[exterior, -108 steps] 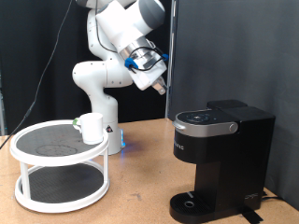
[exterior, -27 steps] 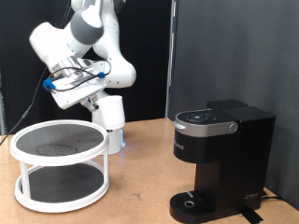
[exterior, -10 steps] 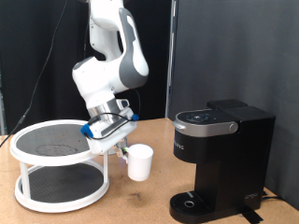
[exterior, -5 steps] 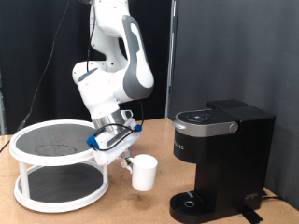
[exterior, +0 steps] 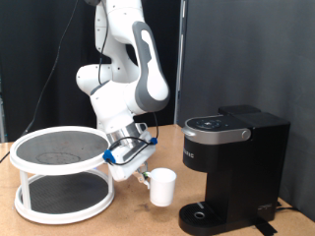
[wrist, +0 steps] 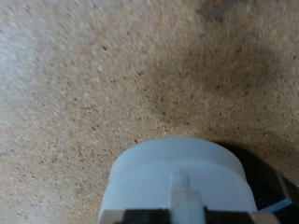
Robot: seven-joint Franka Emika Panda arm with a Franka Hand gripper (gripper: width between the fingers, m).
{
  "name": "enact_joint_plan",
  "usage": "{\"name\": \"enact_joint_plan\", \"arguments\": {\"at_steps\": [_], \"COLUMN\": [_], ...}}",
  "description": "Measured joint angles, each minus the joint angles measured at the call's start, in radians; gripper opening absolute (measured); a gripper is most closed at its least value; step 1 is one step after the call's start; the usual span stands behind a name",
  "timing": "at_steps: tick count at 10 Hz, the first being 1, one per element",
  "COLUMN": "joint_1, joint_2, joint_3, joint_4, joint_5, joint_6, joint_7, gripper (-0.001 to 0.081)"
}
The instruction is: Make a cup of coffee with the keurig machine
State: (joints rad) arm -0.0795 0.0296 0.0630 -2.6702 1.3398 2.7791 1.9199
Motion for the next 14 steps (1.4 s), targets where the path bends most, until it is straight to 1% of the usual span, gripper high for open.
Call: {"name": "enact_joint_plan", "arguments": {"at_steps": [1, 3, 6, 8, 11, 14], "joint_1": [0.009, 0.023, 0.035, 0.038, 0.041, 0.043], "joint_2": [0.017, 0.052, 0.105, 0.136, 0.157, 0.157], "joint_3": [0.019, 0.054, 0.090, 0.112, 0.135, 0.149], "joint_4": [0.015, 0.052, 0.100, 0.126, 0.144, 0.145], "joint_5": [0.052, 0.126, 0.180, 0.249, 0.378, 0.455], "joint_6": [0.018, 0.045, 0.081, 0.095, 0.096, 0.096], "joint_7": [-0.028, -0.057, -0.077, -0.143, -0.281, -0.350], "gripper": [0.0004, 0.0004, 0.0004, 0.0004, 0.0004, 0.0004]}}
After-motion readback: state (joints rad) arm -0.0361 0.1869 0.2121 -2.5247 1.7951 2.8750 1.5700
